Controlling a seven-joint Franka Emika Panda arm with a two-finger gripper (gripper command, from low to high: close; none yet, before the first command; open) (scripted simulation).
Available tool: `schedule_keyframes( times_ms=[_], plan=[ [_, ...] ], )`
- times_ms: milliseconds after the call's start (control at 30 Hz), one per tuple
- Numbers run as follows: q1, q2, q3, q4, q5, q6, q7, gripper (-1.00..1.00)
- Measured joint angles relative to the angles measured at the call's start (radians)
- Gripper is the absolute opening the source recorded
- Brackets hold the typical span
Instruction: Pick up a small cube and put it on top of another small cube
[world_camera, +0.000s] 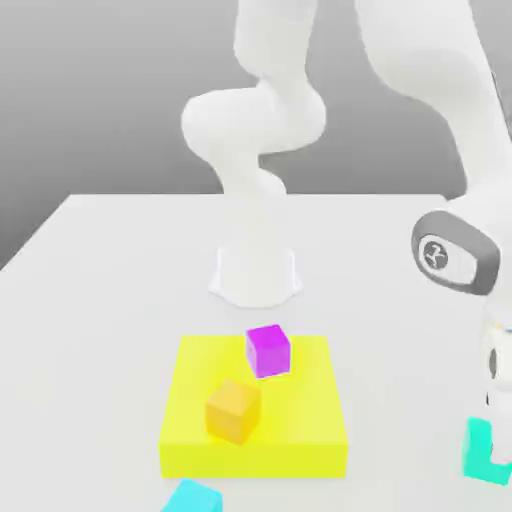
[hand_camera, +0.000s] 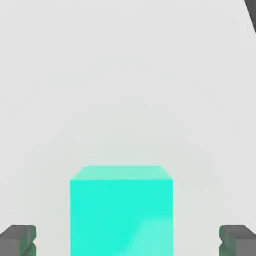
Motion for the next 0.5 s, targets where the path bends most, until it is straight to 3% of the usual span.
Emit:
schedule_keyframes(
  times_ms=[200, 367, 500],
  plan=[
    [0.002, 0.011, -0.003, 0.002, -0.004, 0.008, 0.003, -1.00],
    [-0.025, -0.123, 0.034, -0.026, 0.038, -0.098, -0.029, -1.00],
    [-0.101, -0.184, -0.049, -0.031, 0.106, -0.151, 0.055, -1.00]
  ],
)
